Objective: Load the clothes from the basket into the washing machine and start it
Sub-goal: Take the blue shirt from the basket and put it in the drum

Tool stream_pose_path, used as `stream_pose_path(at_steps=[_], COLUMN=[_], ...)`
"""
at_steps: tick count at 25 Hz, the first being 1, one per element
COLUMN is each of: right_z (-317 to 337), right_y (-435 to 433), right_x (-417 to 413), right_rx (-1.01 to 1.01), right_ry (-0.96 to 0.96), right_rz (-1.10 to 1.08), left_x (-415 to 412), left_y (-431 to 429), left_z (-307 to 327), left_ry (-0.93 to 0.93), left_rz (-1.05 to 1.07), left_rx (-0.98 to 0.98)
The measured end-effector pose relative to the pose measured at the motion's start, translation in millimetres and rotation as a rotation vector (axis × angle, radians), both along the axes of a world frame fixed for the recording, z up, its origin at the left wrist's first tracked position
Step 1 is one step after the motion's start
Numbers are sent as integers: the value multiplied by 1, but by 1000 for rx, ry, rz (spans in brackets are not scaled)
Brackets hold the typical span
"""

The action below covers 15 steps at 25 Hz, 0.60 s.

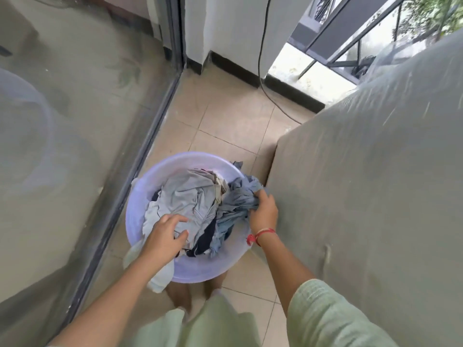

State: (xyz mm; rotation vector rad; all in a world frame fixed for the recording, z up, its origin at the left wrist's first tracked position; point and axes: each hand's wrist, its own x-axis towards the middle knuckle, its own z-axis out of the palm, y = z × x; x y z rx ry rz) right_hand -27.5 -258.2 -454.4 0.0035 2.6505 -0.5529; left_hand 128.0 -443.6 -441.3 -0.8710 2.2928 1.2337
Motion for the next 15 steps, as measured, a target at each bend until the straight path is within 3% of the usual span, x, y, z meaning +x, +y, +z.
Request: stream_pose_path(at_steps=[3,7,11,15], right_z=[27,60,95,145], right_y=[-2,-15,-29,-17], right_x=[19,16,40,35], right_rx=[9,-93,-174,-276], right_ry=[50,220,358,444], right_rz=[17,60,183,47], left_x=[-7,-37,-59,-57], left_y=[-20,-53,-54,-44], left_z=[19,17,21,52], left_ry=[-27,-78,-68,-18], left_rz=[48,-79,-140,-73], left_rx=[-84,-310,-263,-187])
